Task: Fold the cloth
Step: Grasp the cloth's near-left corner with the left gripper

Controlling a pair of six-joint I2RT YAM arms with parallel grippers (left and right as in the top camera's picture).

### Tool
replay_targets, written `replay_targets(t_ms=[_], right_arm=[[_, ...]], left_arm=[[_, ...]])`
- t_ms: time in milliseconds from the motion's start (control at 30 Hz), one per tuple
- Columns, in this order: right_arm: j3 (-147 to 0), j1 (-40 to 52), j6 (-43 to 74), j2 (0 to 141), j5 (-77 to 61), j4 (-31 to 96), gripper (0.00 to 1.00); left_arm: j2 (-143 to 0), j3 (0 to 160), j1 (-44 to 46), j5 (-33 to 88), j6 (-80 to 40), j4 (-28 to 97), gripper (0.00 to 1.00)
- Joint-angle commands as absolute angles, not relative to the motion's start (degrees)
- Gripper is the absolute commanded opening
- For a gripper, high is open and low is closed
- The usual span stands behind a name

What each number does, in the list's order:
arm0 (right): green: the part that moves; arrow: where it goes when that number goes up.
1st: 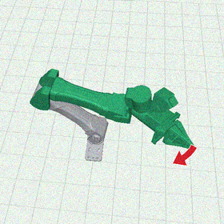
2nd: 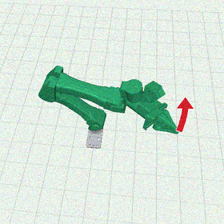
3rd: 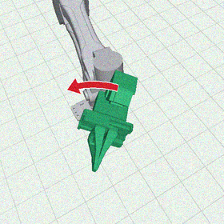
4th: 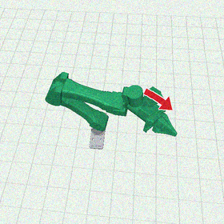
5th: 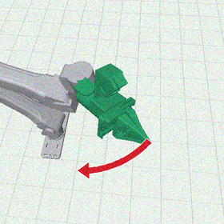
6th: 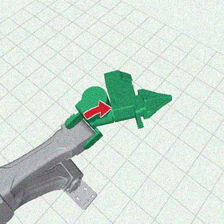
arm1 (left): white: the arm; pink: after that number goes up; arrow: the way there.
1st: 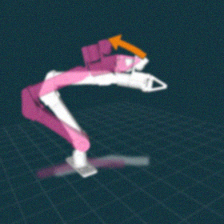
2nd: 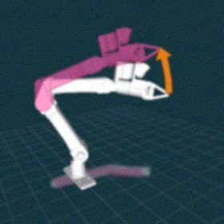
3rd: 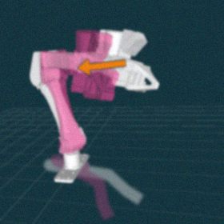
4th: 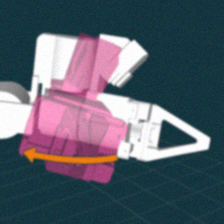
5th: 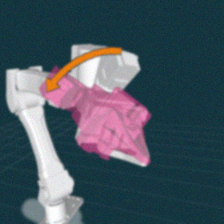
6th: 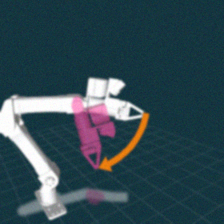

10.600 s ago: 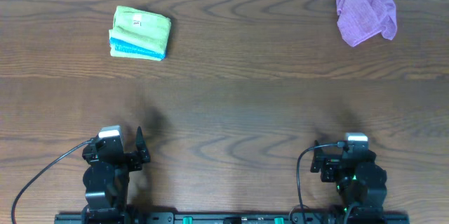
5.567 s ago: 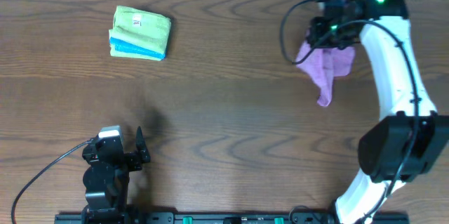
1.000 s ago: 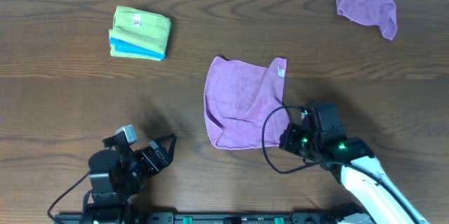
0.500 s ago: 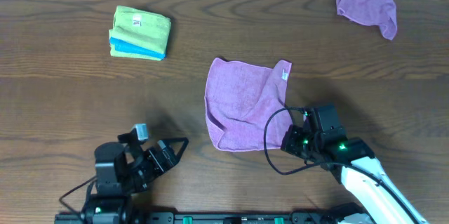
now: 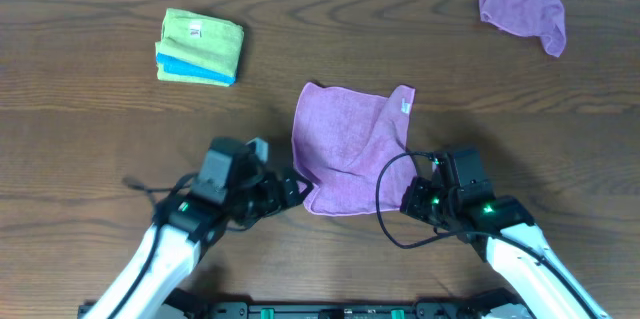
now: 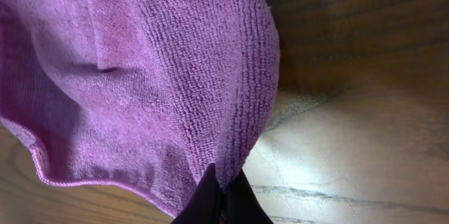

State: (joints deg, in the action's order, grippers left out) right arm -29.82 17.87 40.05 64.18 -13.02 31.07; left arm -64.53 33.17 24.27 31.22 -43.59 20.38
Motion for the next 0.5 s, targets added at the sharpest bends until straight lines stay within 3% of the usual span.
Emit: replay_targets(t_ms=[0,200,467], right_arm=[[-29.7,18.1,39.6,63.7,-13.1,31.1,0.01],[-29.7,18.1,39.6,63.7,-14.0,31.1,0.01],[-29.7,18.1,39.6,63.7,-14.0,31.3,0.01]], left_arm=[[-72.1,36.9,26.3,28.1,-42.3,20.7,0.96],[-84.3,41.6,29.1,28.1,-40.9,20.9,0.95],[-86.2,41.8,30.0,30.0,-41.1,17.3,0.95]])
